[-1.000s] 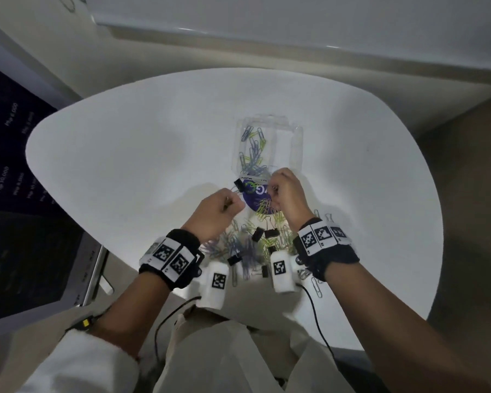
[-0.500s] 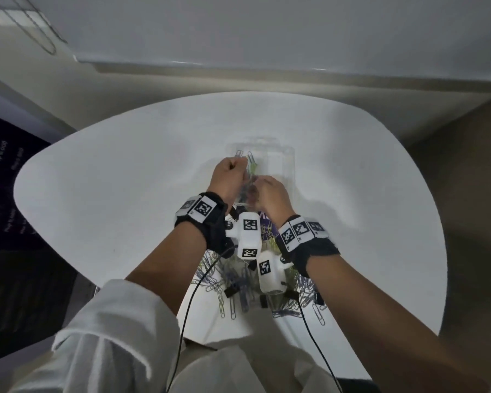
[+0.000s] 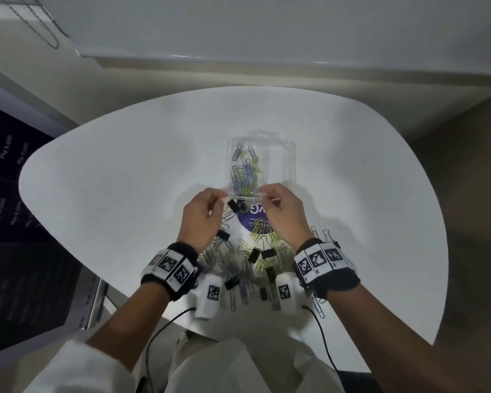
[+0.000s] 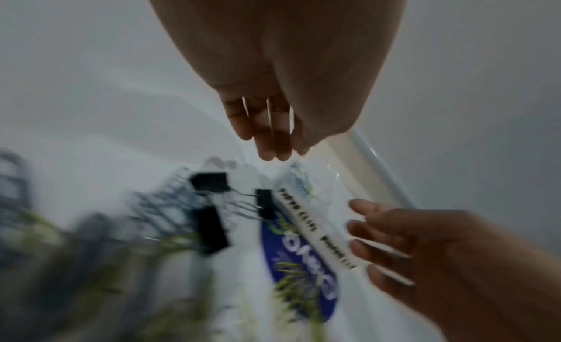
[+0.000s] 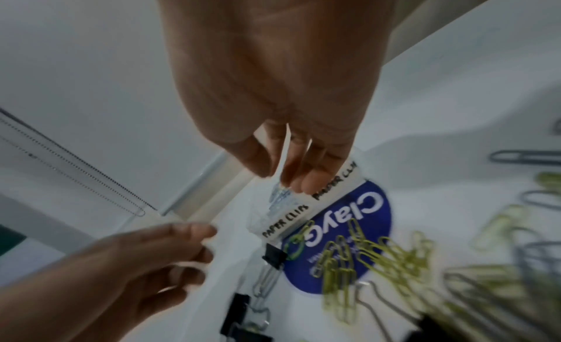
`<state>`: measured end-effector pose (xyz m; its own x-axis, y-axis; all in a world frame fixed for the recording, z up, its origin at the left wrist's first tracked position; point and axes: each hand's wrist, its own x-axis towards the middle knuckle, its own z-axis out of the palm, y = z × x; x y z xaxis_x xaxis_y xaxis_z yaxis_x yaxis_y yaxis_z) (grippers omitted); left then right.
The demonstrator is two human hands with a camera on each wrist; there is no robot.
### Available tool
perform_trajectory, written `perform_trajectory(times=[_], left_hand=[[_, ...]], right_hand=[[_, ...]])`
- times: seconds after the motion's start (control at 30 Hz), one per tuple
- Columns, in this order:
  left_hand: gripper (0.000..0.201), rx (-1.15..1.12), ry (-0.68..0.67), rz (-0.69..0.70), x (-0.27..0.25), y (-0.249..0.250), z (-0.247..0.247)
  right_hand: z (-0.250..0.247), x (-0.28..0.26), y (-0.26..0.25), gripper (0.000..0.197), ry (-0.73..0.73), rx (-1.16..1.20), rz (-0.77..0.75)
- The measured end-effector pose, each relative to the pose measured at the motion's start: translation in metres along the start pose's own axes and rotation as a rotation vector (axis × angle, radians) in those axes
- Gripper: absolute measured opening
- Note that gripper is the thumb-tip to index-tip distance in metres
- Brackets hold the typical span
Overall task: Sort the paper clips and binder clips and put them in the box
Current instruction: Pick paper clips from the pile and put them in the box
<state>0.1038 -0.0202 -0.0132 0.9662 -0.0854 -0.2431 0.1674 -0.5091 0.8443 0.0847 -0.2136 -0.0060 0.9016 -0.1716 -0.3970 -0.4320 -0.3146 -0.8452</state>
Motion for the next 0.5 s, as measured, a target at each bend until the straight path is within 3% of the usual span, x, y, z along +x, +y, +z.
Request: perform_trajectory(times=[0.1,0.2,0.3,0.37,0.5], left_hand=[[0.018,0.306,-0.101,0.111,-0.027,-0.033,-0.024],[0.014,0.498,-0.266,0.064,-0.049,-0.056,-0.038],[0.038,0.564,-0.405,0.021,-0.066,-0.066,-0.040],[0.047,0.619,-0.419,0.051,-0.071,-0.071,-0.035],[0.022,0.721,-0.338,0.149,-0.074,-0.079,-0.022]], right_hand=[[-0.005,-0.021,0.019,0.019,-0.122,-0.068,0.017],[0.001,-0.037,0.036,0.018,-0.259,-0.194,-0.012],[0.017,-0.047,0.044,0.028,-0.394,-0.371,-0.114],[0.031,-0.053,0.047,0.041,-0.447,-0.569,-0.227],[0.051,-0.061,0.051,0.043,-0.427,-0.782,-0.355]])
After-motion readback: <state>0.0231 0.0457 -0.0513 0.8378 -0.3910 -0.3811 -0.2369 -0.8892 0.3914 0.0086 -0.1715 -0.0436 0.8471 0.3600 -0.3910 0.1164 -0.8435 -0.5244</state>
